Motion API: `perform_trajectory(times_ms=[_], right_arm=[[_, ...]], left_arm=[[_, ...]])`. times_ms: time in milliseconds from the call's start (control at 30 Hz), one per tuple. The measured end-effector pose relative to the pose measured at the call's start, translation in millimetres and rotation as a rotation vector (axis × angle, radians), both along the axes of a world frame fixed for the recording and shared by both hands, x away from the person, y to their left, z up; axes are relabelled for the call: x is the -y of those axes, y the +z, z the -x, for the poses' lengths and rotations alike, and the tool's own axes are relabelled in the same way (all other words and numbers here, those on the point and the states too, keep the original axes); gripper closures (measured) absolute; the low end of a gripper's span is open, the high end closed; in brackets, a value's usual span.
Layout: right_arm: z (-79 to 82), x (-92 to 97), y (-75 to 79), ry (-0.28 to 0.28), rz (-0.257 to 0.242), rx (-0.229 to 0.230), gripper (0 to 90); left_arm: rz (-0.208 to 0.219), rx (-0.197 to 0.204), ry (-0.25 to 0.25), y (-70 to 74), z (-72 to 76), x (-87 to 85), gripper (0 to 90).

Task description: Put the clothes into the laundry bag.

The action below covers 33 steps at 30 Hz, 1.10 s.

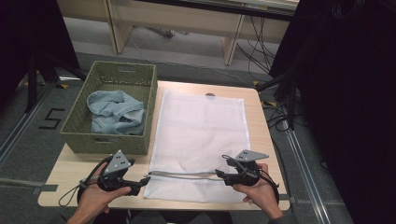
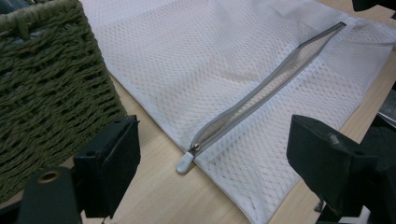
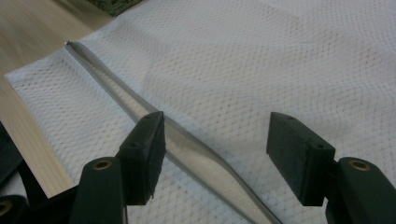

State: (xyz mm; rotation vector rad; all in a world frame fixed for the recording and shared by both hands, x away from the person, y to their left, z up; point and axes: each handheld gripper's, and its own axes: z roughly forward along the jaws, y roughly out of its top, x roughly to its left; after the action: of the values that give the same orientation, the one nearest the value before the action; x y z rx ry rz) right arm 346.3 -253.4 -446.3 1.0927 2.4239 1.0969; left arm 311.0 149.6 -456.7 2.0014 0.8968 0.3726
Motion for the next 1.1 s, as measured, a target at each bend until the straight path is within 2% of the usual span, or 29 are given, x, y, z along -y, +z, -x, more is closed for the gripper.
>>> perform_trajectory(times_ms=[167,233,267,500,567,800,833,967,1000,1067,1100], right_arm=[[-0.7,-0.7,-0.9,0.006,0.001,0.016,38.5],[-0.8,-0.7,-1.0,0.006,0.002,0.016,38.5],[-0.4,-0.7,-0.2,0.005,0.003,0.001,38.5],[-1.2,-1.7,-1.8,0.004,0.008,0.013,38.5],[-1.5,-1.9,-1.8,0.009,0.011,0.013,38.5],[-2.0,-4.4,-2.3,0.012,0.014,0.015,38.3],[-3.6,-5.3,-2.6,0.024,0.024,0.022,38.3],[-5.8,-8.3,-3.9,0.033,0.035,0.028,38.2],[-4.3,-10.5,-3.2,0.022,0.026,-0.005,38.1],[-8.4,-13.1,-6.6,0.039,0.041,0.023,38.1],[-8.6,-14.5,-5.8,0.040,0.055,-0.002,38.0]], left_arm=[[-0.006,0.001,0.005,-0.5,0.2,0.7,17.2],[-0.036,-0.001,-0.010,0.9,0.5,-1.0,17.4],[-0.030,0.003,-0.012,0.4,0.3,-0.7,17.5],[-0.026,-0.003,-0.016,0.9,-0.3,-1.1,17.5],[-0.003,0.000,0.001,0.3,-0.1,0.5,17.5],[-0.016,0.010,-0.016,1.9,-1.1,-1.9,17.5],[0.002,0.011,-0.006,1.5,-0.8,-0.3,17.5],[-0.004,0.008,-0.008,1.4,-1.1,-0.1,17.5],[-0.007,0.008,-0.004,1.6,-1.0,-0.1,17.5],[-0.002,0.006,-0.008,1.3,-1.5,-0.2,17.5],[-0.002,0.007,-0.005,1.1,-1.4,0.1,17.5]])
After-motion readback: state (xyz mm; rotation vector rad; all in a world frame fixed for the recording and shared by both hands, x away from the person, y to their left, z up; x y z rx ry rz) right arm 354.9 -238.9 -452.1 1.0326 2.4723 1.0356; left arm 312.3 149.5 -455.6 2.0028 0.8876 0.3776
